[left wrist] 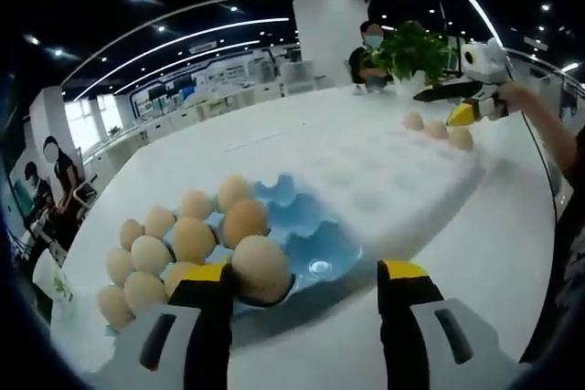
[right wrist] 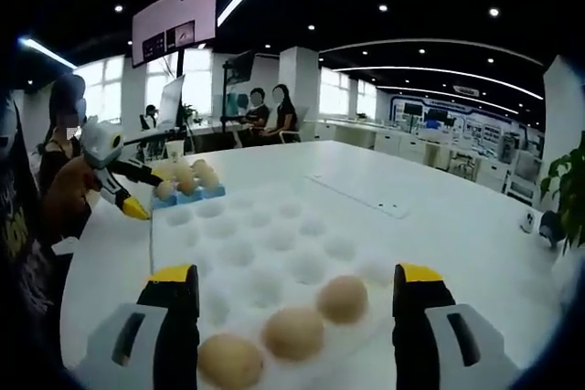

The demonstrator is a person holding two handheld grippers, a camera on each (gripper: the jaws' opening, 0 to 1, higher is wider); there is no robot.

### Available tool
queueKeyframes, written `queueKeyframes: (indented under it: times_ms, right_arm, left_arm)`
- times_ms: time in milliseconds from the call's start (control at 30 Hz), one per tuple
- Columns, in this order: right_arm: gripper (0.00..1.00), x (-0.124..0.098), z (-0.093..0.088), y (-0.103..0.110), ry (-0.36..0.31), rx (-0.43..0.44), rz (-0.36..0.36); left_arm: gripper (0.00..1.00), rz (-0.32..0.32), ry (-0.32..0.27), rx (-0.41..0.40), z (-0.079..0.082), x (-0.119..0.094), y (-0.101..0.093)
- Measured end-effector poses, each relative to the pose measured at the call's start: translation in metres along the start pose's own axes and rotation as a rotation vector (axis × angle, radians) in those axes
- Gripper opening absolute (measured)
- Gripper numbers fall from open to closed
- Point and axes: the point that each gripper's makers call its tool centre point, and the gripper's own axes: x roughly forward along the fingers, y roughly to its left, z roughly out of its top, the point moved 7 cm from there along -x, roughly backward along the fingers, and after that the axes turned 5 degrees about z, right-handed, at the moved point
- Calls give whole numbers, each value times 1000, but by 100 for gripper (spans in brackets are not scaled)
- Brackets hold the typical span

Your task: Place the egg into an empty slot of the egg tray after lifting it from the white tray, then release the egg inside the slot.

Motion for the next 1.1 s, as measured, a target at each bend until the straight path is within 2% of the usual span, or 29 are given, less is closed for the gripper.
queueKeyframes:
  times_ms: [333,433,567,733,800,1100]
  right_arm:
    - [89,0,4,-5,31,-35,16]
    - [88,2,8,-6,15,-5,33]
    - [77,4,9,-17,19,24,34]
    - [66,8,2,-36,60,126,68]
    - [64,10,-3,-32,85,154,73]
    - [57,13,-11,-39,137,188,101]
  left_arm:
    - [75,-13,-18,7,-2,-3,-9]
    - [77,-19,-16,14,-3,-2,-10]
    - [78,-24,-26,11,-3,-2,-11]
    - [80,-28,-43,5,-4,-2,-12]
    - [81,-38,-52,-12,-4,-2,-13]
    - [83,-54,-68,-26,-4,-4,-13]
